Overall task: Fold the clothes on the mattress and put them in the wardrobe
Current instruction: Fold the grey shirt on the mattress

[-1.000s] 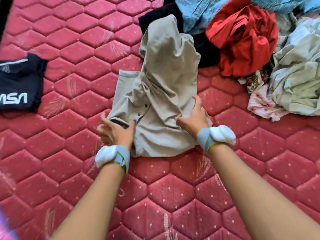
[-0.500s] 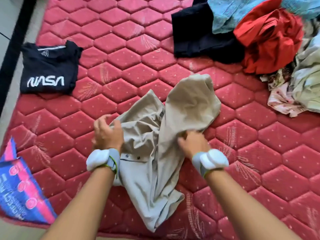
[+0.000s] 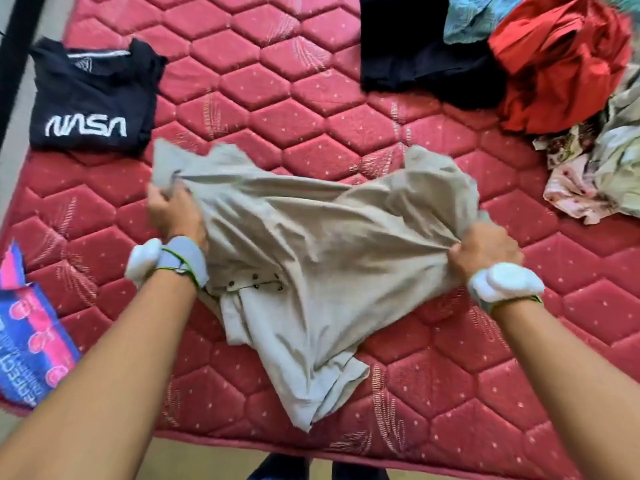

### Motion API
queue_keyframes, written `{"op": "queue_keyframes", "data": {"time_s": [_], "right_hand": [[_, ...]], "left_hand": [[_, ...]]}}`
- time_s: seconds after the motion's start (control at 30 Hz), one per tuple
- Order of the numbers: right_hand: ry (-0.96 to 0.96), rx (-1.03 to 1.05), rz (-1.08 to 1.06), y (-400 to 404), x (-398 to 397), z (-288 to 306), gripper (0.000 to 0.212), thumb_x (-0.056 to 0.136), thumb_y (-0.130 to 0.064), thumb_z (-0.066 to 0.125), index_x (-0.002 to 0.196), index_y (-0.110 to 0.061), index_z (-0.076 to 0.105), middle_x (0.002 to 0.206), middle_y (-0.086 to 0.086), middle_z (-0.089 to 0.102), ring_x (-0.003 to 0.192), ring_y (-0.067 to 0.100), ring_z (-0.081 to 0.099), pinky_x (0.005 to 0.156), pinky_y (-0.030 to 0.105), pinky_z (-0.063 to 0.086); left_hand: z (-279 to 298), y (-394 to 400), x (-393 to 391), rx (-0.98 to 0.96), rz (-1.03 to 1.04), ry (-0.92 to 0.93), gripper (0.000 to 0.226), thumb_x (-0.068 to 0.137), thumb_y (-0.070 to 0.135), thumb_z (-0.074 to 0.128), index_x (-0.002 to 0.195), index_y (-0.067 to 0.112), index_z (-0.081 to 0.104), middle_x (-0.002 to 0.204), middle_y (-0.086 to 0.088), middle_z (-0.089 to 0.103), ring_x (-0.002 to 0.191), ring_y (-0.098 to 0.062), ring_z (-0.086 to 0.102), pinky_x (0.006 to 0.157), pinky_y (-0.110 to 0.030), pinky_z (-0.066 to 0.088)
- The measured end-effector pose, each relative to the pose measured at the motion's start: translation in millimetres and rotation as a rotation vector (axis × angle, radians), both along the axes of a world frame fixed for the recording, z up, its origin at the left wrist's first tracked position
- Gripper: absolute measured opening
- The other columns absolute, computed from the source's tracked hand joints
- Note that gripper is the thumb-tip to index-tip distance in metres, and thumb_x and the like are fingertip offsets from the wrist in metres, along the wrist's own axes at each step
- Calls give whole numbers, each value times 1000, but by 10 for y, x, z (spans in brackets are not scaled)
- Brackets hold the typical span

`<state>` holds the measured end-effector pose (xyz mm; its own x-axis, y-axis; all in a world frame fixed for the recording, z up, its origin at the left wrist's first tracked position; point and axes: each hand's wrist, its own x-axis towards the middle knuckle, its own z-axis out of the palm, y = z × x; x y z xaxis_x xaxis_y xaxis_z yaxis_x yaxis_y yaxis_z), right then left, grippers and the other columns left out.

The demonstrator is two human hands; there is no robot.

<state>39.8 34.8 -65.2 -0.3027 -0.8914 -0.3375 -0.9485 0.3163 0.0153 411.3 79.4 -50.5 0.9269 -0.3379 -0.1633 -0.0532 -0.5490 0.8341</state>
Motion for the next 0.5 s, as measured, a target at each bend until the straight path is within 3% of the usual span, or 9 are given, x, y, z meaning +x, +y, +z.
{"op": "queue_keyframes", "data": {"time_s": [0.1, 0.17, 0.2, 0.27, 0.33, 0.4, 0.47, 0.5], "right_hand": [[186, 442, 81, 209, -408, 122, 25, 92, -18, 50, 110, -11, 67, 113, 12, 66, 105, 30, 62, 83, 32, 46], [189, 581, 232, 224, -448, 263, 16, 91, -21, 55, 101, -15, 66, 114, 8, 65, 108, 25, 61, 76, 25, 41], [175, 514, 250, 189, -390, 293, 9, 90, -19, 54, 91, -17, 63, 112, 7, 65, 107, 25, 61, 75, 26, 40], [141, 210, 272, 16, -141, 290, 12, 92, -14, 48, 93, -13, 60, 108, 9, 64, 104, 29, 61, 75, 32, 42], [-90, -36, 485, -136, 169, 111, 19, 88, -14, 51, 106, -10, 55, 110, 13, 59, 105, 35, 56, 79, 40, 44], [-274, 63, 672, -217, 458, -11, 46, 81, -22, 62, 124, -14, 47, 124, 11, 49, 116, 34, 49, 91, 44, 42], [-203, 186, 768, -212, 680, -147, 70, 77, -30, 69, 138, -18, 36, 137, 7, 41, 126, 30, 41, 100, 45, 35], [-144, 200, 814, -180, 749, -204, 69, 77, -30, 69, 137, -19, 36, 136, 7, 43, 126, 29, 41, 100, 45, 33]], "left_hand": [[-3, 72, 118, 211, 10, -81, 39, 96, 21, 48, 127, -2, 50, 132, -19, 53, 121, -31, 49, 97, -29, 30], [-83, 90, -2, 299, -60, -143, 42, 89, 14, 51, 128, 1, 45, 133, -22, 45, 124, -35, 43, 100, -34, 28], [-115, 89, -109, 324, -87, -203, 50, 82, 10, 51, 131, 4, 42, 135, -21, 40, 124, -35, 41, 101, -34, 27], [-147, 64, -305, 316, -219, -425, 67, 69, 9, 50, 135, 13, 39, 139, -15, 34, 122, -34, 40, 101, -37, 32], [-190, -1, -526, 356, -675, -670, 73, 64, 15, 53, 136, 23, 42, 143, -9, 34, 126, -31, 38, 101, -41, 34], [-228, -94, -715, 497, -1193, -722, 75, 71, 29, 65, 140, 32, 36, 150, 1, 29, 136, -29, 24, 104, -47, 26], [-280, -166, -878, 710, -1498, -685, 87, 71, 46, 74, 144, 33, 28, 148, 4, 30, 138, -26, 21, 104, -49, 21], [-317, -196, -946, 776, -1571, -702, 87, 70, 52, 74, 142, 31, 31, 143, 1, 36, 134, -27, 26, 103, -48, 22]]}}
